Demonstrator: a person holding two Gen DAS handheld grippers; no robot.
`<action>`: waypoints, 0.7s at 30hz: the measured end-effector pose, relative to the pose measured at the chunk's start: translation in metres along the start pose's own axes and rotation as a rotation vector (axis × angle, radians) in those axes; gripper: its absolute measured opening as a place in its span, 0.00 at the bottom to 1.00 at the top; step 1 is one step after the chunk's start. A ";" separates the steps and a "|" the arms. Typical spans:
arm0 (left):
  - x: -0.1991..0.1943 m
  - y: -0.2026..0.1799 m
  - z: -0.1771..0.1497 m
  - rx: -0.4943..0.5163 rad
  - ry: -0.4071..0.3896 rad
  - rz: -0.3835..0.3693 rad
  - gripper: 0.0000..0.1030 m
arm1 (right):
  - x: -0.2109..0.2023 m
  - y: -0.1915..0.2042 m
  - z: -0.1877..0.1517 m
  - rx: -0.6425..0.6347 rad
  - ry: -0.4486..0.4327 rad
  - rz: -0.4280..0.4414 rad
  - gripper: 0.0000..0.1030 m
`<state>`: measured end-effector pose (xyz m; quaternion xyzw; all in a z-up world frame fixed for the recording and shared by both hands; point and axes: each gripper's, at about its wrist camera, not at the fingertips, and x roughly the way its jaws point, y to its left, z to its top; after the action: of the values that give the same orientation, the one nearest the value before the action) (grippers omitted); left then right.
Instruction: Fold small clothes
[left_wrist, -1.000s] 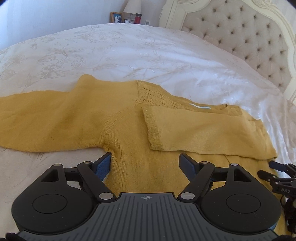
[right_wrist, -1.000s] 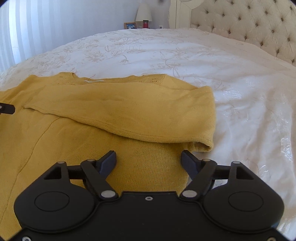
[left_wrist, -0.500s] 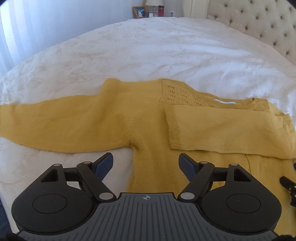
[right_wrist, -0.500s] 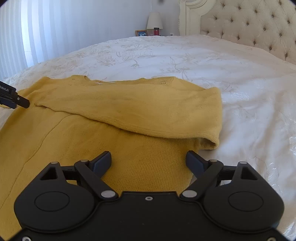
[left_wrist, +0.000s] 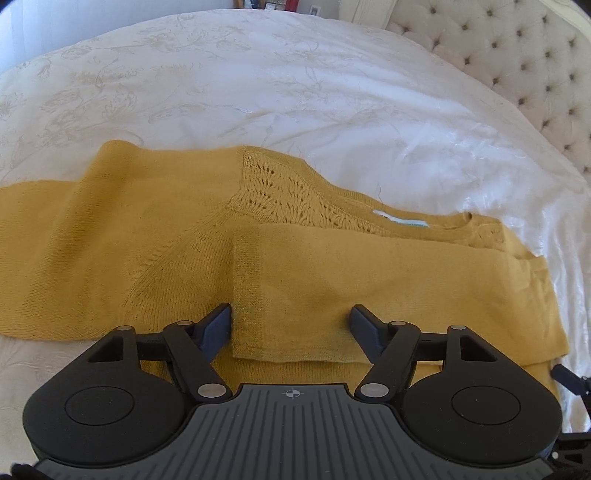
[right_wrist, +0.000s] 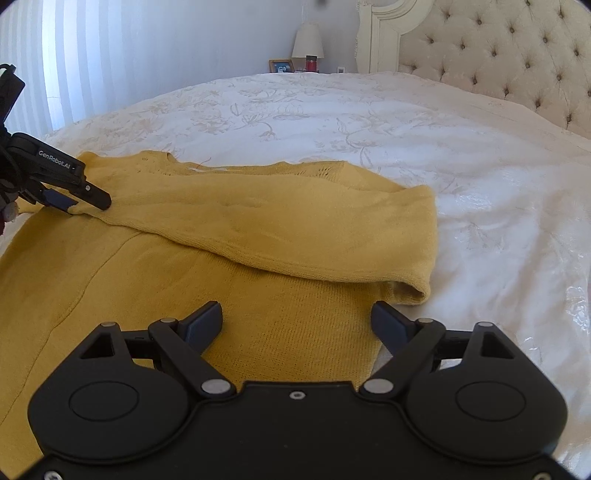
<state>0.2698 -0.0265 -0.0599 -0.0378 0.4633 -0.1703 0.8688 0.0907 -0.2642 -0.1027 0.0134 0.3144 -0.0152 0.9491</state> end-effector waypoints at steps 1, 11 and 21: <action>0.002 0.000 0.002 -0.009 -0.003 -0.009 0.57 | 0.000 0.000 0.000 0.001 -0.001 0.002 0.85; -0.038 -0.008 0.021 0.088 -0.210 0.115 0.05 | -0.005 0.003 0.002 0.005 -0.011 0.032 0.85; 0.008 0.029 0.019 0.041 -0.036 0.092 0.29 | 0.003 0.006 0.000 0.013 0.030 0.032 0.86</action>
<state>0.2975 -0.0036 -0.0617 -0.0017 0.4451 -0.1392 0.8846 0.0936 -0.2585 -0.1043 0.0247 0.3281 -0.0017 0.9443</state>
